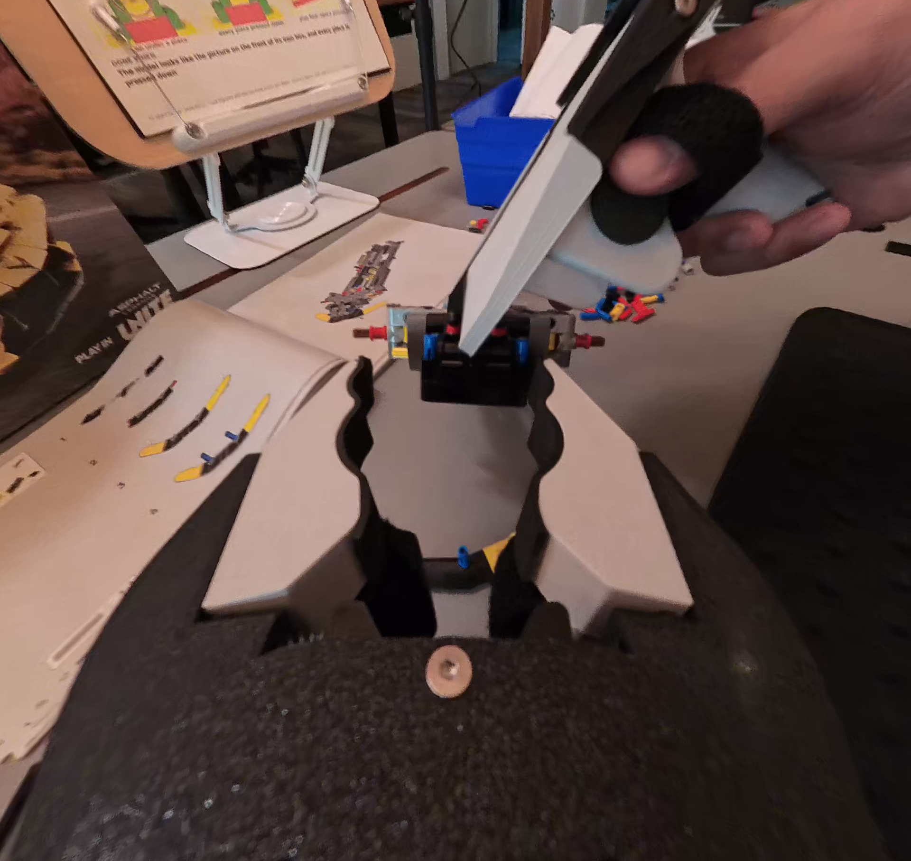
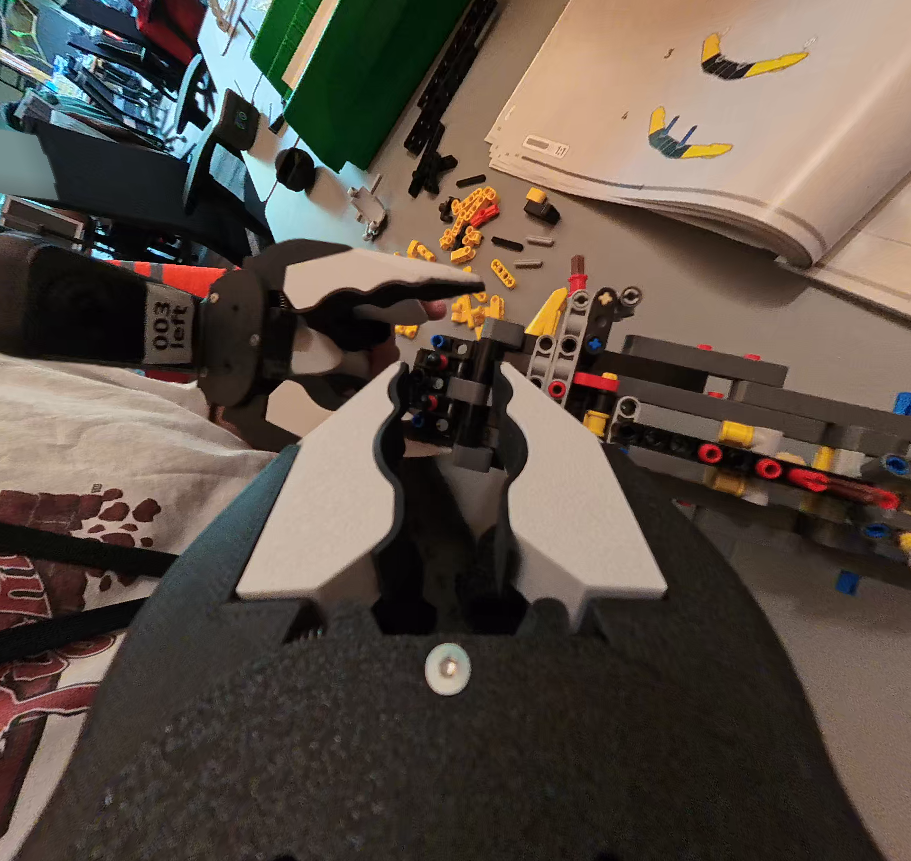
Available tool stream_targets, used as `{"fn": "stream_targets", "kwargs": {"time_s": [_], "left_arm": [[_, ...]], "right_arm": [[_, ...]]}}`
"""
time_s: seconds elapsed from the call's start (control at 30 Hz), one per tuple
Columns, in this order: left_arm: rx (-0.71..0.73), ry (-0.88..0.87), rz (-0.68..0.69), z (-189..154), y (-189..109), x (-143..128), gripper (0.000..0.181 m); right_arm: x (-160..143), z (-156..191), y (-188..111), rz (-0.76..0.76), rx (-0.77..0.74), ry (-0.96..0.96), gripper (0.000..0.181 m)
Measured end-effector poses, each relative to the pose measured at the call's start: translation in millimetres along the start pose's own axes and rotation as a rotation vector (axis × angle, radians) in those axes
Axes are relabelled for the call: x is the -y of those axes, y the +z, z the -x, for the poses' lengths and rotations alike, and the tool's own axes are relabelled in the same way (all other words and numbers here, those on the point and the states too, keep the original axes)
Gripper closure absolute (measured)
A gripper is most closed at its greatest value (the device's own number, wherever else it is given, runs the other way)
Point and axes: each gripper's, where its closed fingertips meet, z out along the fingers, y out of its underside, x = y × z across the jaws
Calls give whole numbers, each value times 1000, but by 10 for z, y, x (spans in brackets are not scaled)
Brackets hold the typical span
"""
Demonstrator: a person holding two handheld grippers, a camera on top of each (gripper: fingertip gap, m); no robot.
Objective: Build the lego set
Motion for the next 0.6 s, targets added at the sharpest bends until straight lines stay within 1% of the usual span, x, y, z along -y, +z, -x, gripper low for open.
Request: {"fn": "stream_targets", "kwargs": {"time_s": [0.07,0.1,0.2,0.3,0.4,0.53,0.6], "left_arm": [[-42,-12,38,-78,25,-96,125],[-63,-7,46,-124,34,-116,136],[-42,76,6,-171,37,-59,138],[-26,209,13,-210,58,-40,138],[1,384,3,-278,73,22,139],[66,617,20,-361,128,62,139],[96,736,21,-407,155,74,139]], "right_arm": [[-13,13,-23,-6,26,10,150],[-23,19,-30,-7,36,14,150],[-31,38,-82,-17,50,18,150],[-82,46,-155,-2,27,-28,151],[-154,89,-270,23,14,-70,147],[-303,67,-366,37,-81,-143,142],[-349,49,-398,5,-149,-207,138]]}}
